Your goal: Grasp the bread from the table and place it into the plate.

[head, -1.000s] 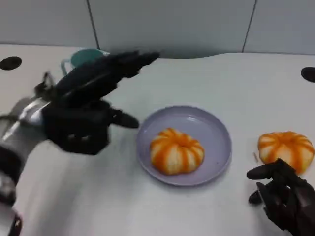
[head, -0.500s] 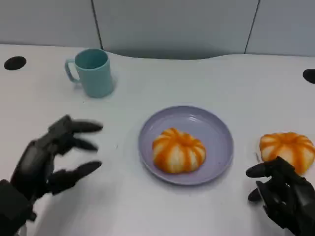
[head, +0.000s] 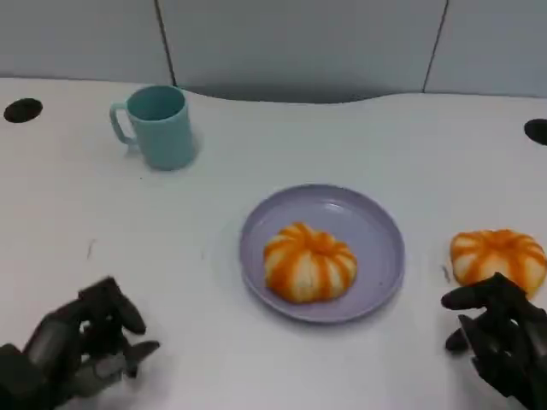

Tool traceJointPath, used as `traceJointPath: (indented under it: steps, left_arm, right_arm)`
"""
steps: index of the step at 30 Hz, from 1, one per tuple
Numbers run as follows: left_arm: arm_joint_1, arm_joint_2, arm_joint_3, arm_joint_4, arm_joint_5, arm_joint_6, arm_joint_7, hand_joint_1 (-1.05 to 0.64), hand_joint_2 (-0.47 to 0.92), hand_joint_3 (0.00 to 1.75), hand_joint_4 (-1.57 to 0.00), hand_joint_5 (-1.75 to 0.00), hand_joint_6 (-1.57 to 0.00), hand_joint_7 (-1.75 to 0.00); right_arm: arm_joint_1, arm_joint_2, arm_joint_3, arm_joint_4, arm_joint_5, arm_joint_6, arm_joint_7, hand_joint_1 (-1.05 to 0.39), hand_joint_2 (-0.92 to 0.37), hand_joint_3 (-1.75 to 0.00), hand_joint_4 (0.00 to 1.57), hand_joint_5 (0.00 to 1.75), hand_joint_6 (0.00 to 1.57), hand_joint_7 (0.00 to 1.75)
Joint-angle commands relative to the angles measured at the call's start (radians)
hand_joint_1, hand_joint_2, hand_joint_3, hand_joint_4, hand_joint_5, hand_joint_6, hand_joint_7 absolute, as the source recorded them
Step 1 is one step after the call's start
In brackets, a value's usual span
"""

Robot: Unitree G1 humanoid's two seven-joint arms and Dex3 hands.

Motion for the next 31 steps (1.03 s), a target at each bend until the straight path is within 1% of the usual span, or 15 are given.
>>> traceJointPath:
  steps: [1,3,9,12,15,17,23,31]
  left_arm:
    - [-0.014,0.0,0.029,0.029,0.006,-0.013,-0.016,-0.32,0.89,0.12,-0.77,-1.75,-0.54,-1.75]
    - [-0.011,0.002,0.03,0.026,0.017,0.001,-0.019,-0.3,0.9,0.12,-0.77,-1.75,-0.54,-1.75]
    - [-0.02,0.0,0.03,0.043,0.054,-0.009,-0.01,-0.27,0.89,0.13,-0.77,-1.75,-0.54,-1.75]
    - [-0.03,-0.001,0.035,0.059,0.046,-0.004,-0.033,-0.25,0.89,0.13,-0.78,-1.75,-0.55,-1.75]
    - [-0.035,-0.005,0.04,0.063,0.04,0.0,-0.04,-0.22,0.89,0.14,-0.77,-1.75,-0.55,-1.75]
    - [-0.041,-0.007,0.042,0.068,0.046,0.001,-0.034,-0.24,0.88,0.14,-0.77,-1.75,-0.56,-1.75]
    - [-0.056,0.001,0.041,0.082,0.063,0.003,-0.025,-0.27,0.88,0.16,-0.76,-1.75,-0.56,-1.75]
    - [-0.076,-0.011,0.066,0.123,0.031,-0.027,-0.066,-0.27,0.86,0.17,-0.78,-1.75,-0.56,-1.75]
  right_arm:
    - [0.007,-0.015,-0.009,-0.016,0.005,0.005,0.0,-0.22,-0.92,-0.45,0.49,1.53,0.41,1.37]
    - [0.011,-0.014,-0.011,-0.023,0.01,0.015,0.002,-0.22,-0.92,-0.44,0.49,1.53,0.41,1.36]
    - [0.001,-0.018,-0.008,-0.004,-0.011,-0.004,-0.01,-0.21,-0.92,-0.45,0.48,1.53,0.41,1.36]
    - [-0.003,-0.013,-0.009,0.003,-0.009,-0.002,-0.013,-0.21,-0.92,-0.45,0.48,1.53,0.41,1.36]
    - [-0.009,-0.016,-0.008,0.021,-0.011,-0.023,-0.014,-0.2,-0.92,-0.46,0.48,1.52,0.41,1.35]
    - [-0.013,-0.018,-0.008,0.033,-0.008,-0.039,-0.01,-0.19,-0.92,-0.46,0.49,1.52,0.41,1.35]
    - [-0.013,-0.018,-0.008,0.042,-0.012,-0.041,-0.018,-0.21,-0.92,-0.46,0.48,1.51,0.4,1.35]
    - [-0.036,-0.025,-0.012,0.074,-0.012,-0.057,-0.012,-0.19,-0.92,-0.46,0.49,1.52,0.4,1.34]
